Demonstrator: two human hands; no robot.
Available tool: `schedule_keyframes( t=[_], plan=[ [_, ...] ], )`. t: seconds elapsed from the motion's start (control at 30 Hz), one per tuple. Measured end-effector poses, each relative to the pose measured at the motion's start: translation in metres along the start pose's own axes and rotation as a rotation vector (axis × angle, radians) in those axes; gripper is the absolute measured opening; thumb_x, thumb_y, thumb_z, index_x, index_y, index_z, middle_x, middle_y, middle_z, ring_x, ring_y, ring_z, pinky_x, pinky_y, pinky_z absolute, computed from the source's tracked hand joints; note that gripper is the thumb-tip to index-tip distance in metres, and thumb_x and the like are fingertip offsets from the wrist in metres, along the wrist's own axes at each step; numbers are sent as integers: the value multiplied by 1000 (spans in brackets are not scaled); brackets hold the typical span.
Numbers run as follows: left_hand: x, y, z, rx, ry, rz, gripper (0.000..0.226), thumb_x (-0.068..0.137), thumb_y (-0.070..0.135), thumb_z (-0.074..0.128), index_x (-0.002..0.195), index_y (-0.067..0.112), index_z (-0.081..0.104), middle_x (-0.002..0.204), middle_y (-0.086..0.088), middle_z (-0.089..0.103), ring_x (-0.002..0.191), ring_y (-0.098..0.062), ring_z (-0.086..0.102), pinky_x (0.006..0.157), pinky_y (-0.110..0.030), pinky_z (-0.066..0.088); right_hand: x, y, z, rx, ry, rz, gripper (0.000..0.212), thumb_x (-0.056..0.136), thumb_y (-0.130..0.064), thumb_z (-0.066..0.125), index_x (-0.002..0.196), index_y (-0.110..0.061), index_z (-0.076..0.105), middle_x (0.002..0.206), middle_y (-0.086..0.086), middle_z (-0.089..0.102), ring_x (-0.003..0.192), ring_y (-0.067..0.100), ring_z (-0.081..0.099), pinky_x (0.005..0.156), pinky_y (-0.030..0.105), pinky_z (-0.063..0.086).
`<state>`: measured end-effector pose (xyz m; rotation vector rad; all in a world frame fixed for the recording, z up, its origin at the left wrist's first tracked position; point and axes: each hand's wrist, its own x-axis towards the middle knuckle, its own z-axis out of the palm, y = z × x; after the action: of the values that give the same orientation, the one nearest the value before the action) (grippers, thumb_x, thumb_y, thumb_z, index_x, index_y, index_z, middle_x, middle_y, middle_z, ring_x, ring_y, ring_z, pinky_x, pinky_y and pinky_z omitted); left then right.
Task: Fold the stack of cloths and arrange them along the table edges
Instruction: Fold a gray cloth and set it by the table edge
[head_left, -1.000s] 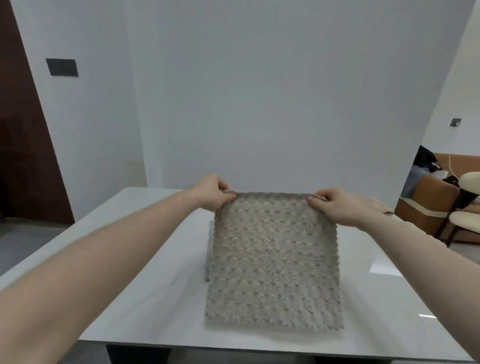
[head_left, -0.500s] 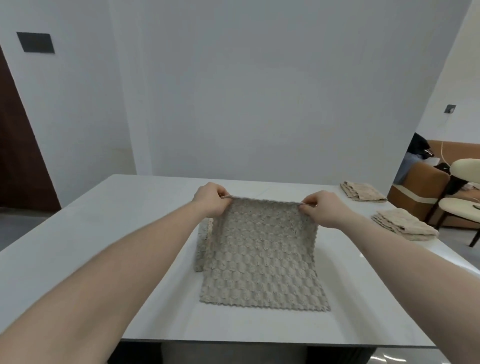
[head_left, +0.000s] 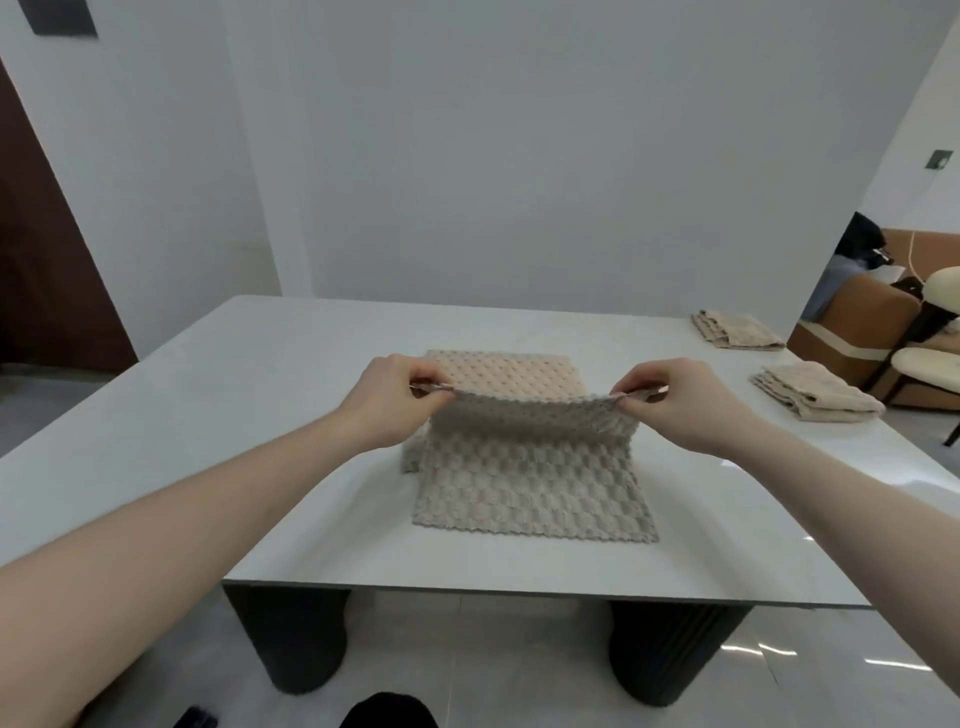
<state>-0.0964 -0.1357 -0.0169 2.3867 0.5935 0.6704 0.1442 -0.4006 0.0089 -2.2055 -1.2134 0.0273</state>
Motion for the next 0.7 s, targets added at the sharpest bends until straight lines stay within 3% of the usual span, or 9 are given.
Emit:
schedule_keyframes(
  t=[0.23, 0.43, 0.7],
  plan=[
    [-36, -9, 13, -8, -11, 110, 10, 88, 25, 78, 97, 29, 80, 95, 21, 74, 94, 5, 69, 96, -24, 54, -38, 11, 18, -14, -66, -14, 14, 88, -25, 73, 83, -37, 76, 83, -18, 75, 83, -3, 68, 78, 26, 56],
    [-57, -19, 26, 83, -70, 217, 12, 86, 25, 80, 98, 28, 80, 95, 18, 75, 91, 2, 67, 91, -31, 56, -63, 26, 34, -33, -109, -26, 9, 87, -27, 75, 84, -35, 76, 84, -20, 74, 86, -6, 68, 85, 31, 59],
    [-77, -28, 51, 201, -166, 270, 13, 84, 29, 80, 96, 25, 82, 107, 18, 75, 99, -1, 65, 91, -28, 54, -81, 32, 52, -74, -187, 7, 9, 81, -25, 76, 82, -34, 75, 87, -20, 72, 87, -4, 66, 85, 30, 57]
  ],
)
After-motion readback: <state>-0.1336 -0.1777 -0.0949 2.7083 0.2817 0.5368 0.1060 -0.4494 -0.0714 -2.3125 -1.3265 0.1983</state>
